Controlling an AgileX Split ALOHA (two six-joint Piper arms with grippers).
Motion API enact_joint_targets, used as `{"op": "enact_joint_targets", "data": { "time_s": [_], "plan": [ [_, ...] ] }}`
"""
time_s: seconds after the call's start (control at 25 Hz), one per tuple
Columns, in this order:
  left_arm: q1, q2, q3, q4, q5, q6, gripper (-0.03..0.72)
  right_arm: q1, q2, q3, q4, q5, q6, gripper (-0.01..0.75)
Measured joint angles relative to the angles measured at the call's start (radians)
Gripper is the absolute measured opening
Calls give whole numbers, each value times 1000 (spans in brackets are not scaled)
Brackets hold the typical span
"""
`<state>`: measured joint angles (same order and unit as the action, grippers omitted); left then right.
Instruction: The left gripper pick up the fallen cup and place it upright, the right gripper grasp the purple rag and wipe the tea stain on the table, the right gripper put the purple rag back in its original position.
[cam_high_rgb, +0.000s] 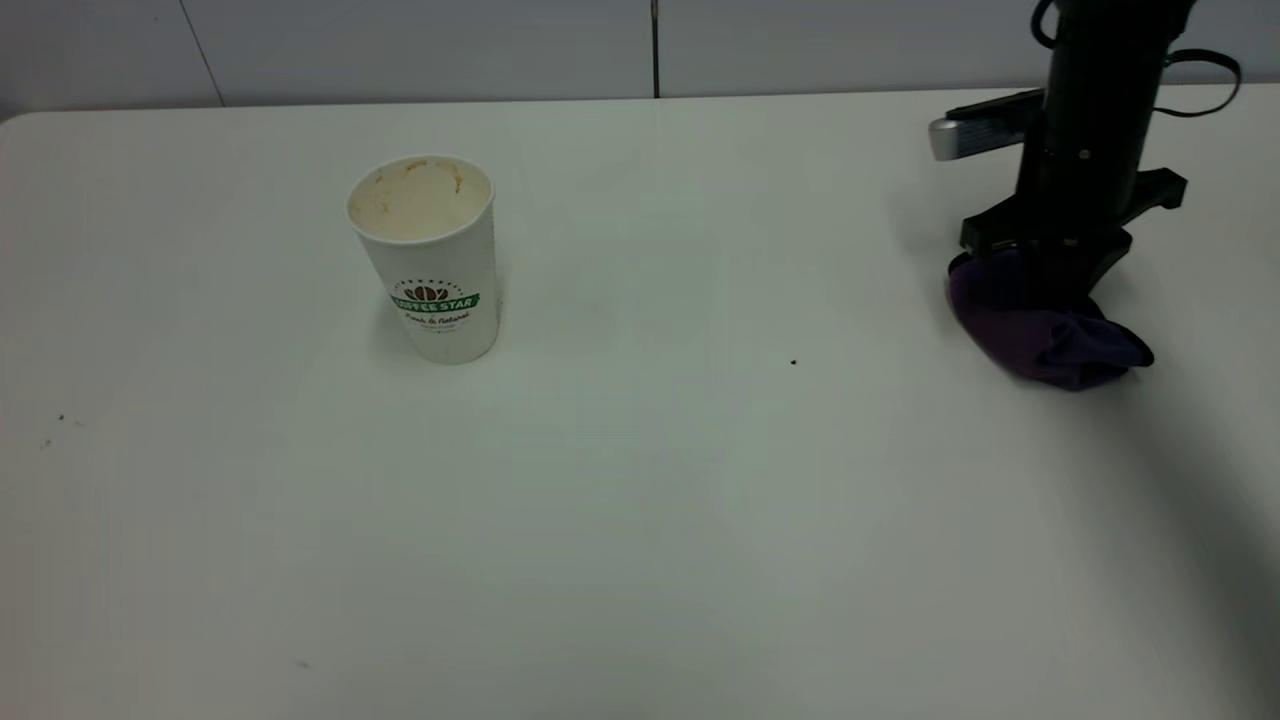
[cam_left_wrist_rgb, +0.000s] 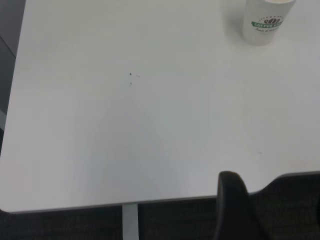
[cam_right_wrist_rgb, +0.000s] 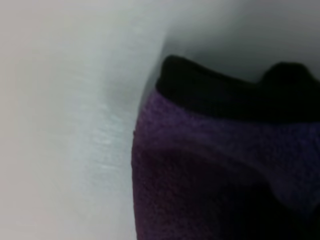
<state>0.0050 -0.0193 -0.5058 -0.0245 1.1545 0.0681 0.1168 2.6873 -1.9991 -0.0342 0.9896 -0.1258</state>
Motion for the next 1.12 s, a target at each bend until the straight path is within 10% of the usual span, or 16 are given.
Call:
{"op": "enact_joint_targets", "data": {
  "time_s": [0.36, 0.76, 1.12],
  "plan": [
    [0, 0, 0, 0, 0, 0, 432, 25, 1, 0, 160, 31, -166, 101],
    [0, 0, 0, 0, 0, 0, 432, 43, -77, 3, 189, 170, -182, 515],
    [0, 0, 0, 0, 0, -1, 432, 48, -331, 6, 203, 214, -124, 499]
  ]
}}
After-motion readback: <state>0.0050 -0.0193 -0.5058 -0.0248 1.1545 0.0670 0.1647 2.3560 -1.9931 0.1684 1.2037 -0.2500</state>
